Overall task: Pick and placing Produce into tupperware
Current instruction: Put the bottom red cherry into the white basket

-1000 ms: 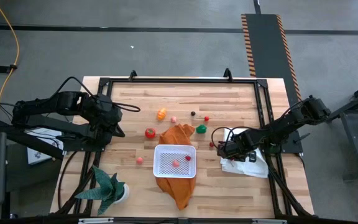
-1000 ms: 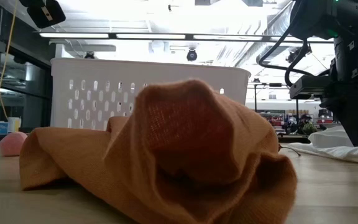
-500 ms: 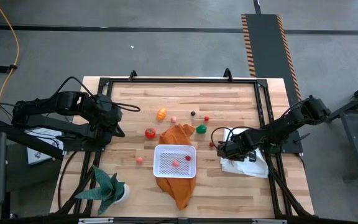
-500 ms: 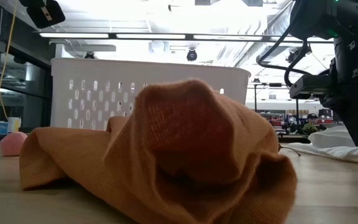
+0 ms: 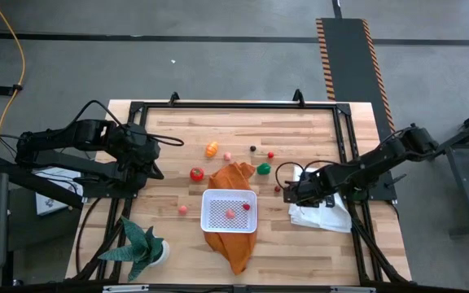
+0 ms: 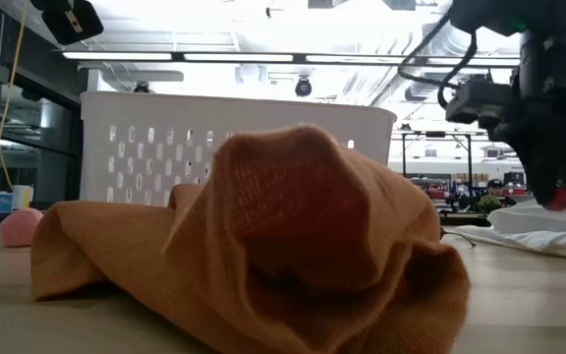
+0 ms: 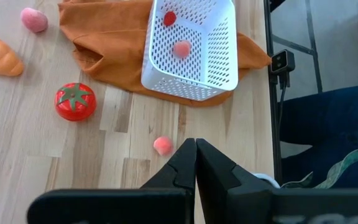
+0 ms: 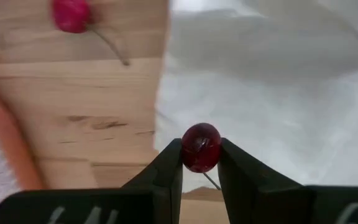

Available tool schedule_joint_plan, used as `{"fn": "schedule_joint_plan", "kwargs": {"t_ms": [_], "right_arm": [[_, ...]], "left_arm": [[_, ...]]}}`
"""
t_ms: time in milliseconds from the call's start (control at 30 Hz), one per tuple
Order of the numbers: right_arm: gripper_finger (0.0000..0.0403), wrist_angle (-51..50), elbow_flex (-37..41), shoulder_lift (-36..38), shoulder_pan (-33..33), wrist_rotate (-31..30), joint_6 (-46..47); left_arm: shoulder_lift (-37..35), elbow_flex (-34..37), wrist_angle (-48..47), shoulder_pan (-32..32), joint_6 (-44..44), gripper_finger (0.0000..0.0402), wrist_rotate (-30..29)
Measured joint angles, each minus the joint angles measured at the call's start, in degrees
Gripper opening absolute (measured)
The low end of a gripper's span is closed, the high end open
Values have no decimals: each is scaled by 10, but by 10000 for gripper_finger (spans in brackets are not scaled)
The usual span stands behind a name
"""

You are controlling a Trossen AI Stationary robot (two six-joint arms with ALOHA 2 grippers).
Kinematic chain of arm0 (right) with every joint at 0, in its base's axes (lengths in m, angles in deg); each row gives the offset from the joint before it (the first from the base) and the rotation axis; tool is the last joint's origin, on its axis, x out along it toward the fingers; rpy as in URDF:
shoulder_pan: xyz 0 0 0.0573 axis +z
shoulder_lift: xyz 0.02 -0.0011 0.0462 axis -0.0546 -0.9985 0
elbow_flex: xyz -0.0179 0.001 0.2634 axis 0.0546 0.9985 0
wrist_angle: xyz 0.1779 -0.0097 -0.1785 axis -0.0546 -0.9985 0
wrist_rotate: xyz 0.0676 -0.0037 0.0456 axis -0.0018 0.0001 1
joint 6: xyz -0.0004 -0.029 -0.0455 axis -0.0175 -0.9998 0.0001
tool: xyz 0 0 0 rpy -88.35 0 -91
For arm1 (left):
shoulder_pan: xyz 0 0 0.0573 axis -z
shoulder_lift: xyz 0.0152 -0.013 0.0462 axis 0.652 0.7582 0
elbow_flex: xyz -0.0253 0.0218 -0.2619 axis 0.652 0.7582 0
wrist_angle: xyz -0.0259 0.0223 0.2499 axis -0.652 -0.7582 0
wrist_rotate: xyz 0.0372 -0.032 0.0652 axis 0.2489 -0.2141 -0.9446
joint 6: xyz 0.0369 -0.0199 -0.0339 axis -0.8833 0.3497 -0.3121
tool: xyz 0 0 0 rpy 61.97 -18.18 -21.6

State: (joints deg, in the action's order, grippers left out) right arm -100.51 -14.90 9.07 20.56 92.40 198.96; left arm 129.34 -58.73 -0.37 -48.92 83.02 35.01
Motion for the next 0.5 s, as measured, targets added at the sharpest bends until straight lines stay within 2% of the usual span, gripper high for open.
{"fn": "schedule_joint_plan", "kwargs": {"t_ms": [500], "right_arm": [[69,0,-74,26,-37,-33,-143]], "left_arm": [[0,0,28,0,15,1,0]]}}
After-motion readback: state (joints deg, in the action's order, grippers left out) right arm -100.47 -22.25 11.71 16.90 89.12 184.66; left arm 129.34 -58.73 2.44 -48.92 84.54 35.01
